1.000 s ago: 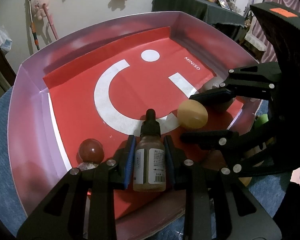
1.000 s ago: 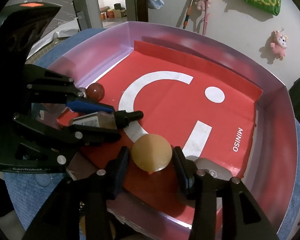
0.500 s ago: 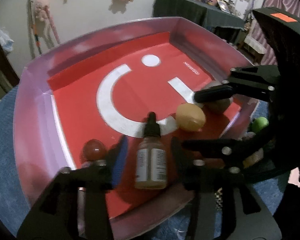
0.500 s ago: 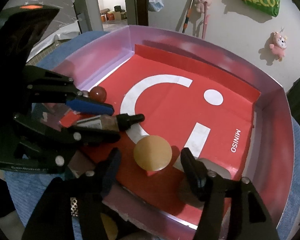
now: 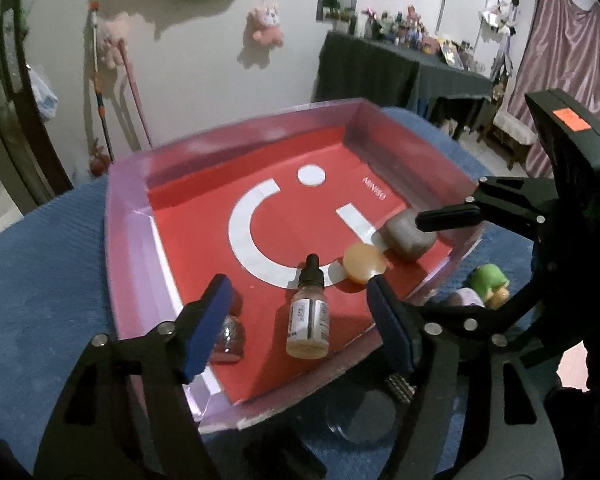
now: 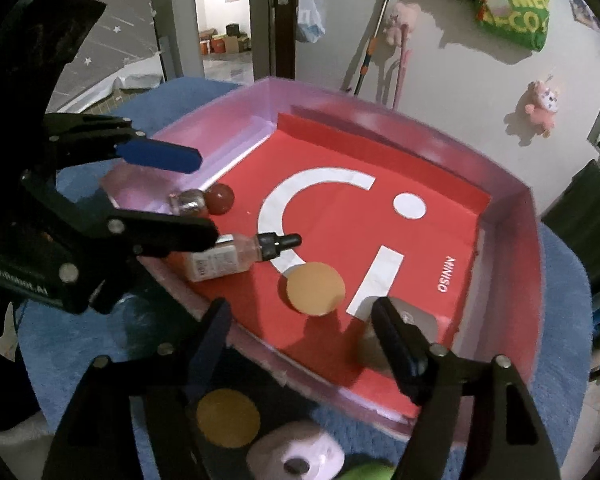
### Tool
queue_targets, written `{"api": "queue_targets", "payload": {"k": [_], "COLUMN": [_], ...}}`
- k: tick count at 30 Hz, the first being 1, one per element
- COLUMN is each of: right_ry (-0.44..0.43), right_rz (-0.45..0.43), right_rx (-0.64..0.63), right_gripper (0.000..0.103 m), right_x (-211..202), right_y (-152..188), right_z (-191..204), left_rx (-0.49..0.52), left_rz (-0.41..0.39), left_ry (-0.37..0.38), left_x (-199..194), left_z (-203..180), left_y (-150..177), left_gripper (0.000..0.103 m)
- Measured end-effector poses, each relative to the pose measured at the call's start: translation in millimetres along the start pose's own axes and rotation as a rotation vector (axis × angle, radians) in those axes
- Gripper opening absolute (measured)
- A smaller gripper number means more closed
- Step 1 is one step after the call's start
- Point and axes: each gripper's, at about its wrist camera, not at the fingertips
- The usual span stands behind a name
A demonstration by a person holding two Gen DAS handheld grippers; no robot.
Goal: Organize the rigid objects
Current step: 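Withdraw both tools from the tray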
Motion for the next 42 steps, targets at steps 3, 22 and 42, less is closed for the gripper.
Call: {"api": "queue_targets", "payload": {"k": [3,22,42], "right_ry": [0.010,0.119,0.261], "right_rz": [-0.043,-0.366,-0.304], "right_rx": [0.001,0.216,0.445], "right_gripper": [0.082,0.103,0.103], "right_x": [-21.5,-145.4,-92.9], "right_y": [4.0,74.2,144.1], "right_z": [6.7,32.5,19.9], "left_rx": [-0.008,-0.126,-0.315], "left_rz": [-0.048,-0.337,-0.203], "left_ry": [-0.006,-0.109,-0.198], "left_x": [-22.7,-123.0,-65.1], "left_z": [-5.0,-59.2,-55.5], "left_y": [4.6,81.8,139.5], "left_gripper": [0.073,0.092,0.093]}}
Point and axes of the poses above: each gripper's, at about its wrist camera, not at the fingertips, and x roughly the way its jaws point, z to its left, y to its underside, and after that the axes turned 3 degrees about x, right-handed
